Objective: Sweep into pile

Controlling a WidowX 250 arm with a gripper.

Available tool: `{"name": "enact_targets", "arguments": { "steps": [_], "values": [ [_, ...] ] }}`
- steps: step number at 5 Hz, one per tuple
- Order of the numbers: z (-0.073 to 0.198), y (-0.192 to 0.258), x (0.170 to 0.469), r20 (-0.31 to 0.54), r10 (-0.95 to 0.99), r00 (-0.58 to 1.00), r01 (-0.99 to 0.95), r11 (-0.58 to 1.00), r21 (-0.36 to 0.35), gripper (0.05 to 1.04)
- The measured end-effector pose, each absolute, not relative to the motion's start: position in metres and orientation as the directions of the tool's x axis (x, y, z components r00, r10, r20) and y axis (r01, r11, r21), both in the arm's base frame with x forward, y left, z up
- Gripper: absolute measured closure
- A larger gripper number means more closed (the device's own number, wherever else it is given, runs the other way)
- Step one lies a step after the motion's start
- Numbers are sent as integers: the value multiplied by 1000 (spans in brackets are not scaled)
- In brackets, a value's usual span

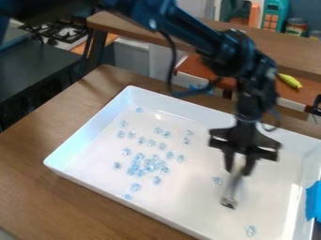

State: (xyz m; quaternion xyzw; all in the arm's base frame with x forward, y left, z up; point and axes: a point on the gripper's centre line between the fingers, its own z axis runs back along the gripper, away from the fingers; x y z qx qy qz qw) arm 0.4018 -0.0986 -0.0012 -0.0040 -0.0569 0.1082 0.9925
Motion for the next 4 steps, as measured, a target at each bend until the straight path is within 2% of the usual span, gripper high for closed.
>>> {"name": "enact_targets", "arguments": {
  "steps": [1,3,4],
  "values": [
    [-3,-74,406,145,222,964,-222,975,-12,757],
    [-2,-9,384,158,211,965,-222,974,52,757],
    [-5,7,373,151,163,975,-178,980,92,757]
  ]
}}
